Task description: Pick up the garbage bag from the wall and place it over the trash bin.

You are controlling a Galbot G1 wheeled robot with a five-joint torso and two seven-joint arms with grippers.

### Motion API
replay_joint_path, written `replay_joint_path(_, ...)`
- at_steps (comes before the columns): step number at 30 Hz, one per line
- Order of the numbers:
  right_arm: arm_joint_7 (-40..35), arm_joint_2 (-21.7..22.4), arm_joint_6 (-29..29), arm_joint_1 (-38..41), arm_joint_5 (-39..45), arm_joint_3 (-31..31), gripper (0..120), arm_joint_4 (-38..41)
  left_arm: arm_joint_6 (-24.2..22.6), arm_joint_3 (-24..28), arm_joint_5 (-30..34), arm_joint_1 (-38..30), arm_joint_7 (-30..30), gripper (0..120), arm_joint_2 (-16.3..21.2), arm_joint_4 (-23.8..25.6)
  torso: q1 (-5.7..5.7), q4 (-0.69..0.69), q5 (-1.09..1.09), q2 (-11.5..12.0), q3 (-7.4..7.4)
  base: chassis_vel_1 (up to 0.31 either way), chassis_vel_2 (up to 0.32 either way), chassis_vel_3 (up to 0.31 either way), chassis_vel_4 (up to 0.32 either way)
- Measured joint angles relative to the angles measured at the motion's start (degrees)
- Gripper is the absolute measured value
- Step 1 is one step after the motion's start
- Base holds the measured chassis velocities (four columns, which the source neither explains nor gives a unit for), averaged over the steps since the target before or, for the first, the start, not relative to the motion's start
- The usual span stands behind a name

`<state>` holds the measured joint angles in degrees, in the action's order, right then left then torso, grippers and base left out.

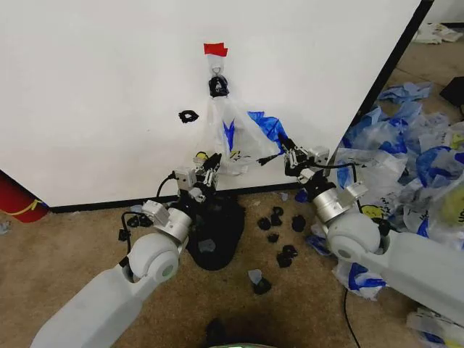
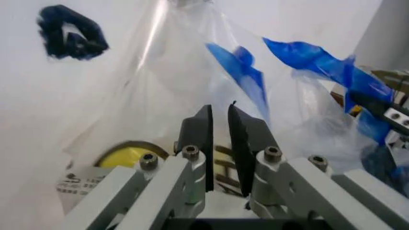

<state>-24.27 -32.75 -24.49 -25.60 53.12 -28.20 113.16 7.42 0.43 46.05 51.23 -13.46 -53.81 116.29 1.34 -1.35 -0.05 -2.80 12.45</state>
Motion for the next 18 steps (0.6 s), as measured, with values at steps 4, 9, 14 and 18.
replay_joint_path(4, -0.09, -0.42, -0.18, -0.32, -0.41, 0.23, 0, -0.18, -0.13, -1.08, 0.58, 0.59, -1.17, 12, -0.09, 0.05, 0.00, 0.00, -0.01, 0.00, 0.00, 0.000, 0.000, 0.000, 0.000)
replay_joint_path(9, -0.09, -0.70, -0.18, -0.30, -0.69, 0.29, 0, -0.47, -0.37, -2.23, 0.77, 0.85, -1.96, 12, 0.21, 0.92, 0.00, 0.00, -0.01, 0.00, 0.00, 0.000, 0.000, 0.000, 0.000)
replay_joint_path(14, -0.10, -1.02, -0.16, -0.21, -1.08, 0.28, 0, -0.68, -1.23, -2.63, 3.31, 0.80, -2.60, 12, 1.23, 4.73, 0.00, 0.00, 0.00, 0.00, 0.00, 0.000, 0.000, 0.000, 0.000)
replay_joint_path(18, -0.24, -1.29, 0.13, 0.07, -1.18, -0.07, 0, -0.58, -1.71, -1.99, 7.22, 0.30, -2.52, 14, 2.20, 8.89, 0.00, 0.00, 0.00, 0.00, 0.00, 0.000, 0.000, 0.000, 0.000)
